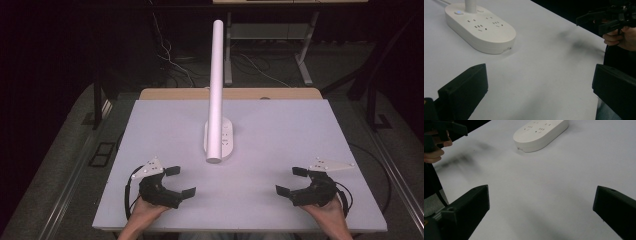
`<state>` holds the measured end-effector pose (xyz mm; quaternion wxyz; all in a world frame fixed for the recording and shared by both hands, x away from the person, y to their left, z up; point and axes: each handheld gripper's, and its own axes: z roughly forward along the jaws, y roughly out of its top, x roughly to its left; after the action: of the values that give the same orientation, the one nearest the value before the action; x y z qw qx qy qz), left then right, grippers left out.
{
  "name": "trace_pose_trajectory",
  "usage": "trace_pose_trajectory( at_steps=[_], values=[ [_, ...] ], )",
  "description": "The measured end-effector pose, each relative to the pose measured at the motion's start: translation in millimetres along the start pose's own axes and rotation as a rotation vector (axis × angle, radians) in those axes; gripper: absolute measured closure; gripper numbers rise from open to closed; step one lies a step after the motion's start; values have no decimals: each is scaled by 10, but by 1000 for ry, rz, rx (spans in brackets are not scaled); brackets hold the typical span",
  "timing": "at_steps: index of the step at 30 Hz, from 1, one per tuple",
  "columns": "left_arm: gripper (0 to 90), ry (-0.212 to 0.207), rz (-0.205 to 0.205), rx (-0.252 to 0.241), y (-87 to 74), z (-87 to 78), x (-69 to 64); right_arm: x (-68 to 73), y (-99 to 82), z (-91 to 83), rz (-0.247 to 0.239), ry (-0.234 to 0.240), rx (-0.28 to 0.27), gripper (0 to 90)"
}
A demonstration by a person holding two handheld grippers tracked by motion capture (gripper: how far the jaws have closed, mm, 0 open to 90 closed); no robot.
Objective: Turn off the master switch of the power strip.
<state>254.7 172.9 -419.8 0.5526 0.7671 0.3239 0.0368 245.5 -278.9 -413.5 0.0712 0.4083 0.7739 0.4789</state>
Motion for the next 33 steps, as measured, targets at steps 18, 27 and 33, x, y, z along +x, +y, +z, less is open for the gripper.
trace_pose_trajectory(
  at_steps=[18, 27, 33],
  values=[
    [0, -5, 7, 33, 58, -11, 11, 3, 0, 0, -5, 5, 19, 0],
    [0, -9, 4, 68, 123, -22, 16, 3, -2, -3, -8, 5, 26, 0],
    [8, -17, 17, 92, 183, 7, -6, -5, -4, -9, -6, 2, 25, 0]
  ],
)
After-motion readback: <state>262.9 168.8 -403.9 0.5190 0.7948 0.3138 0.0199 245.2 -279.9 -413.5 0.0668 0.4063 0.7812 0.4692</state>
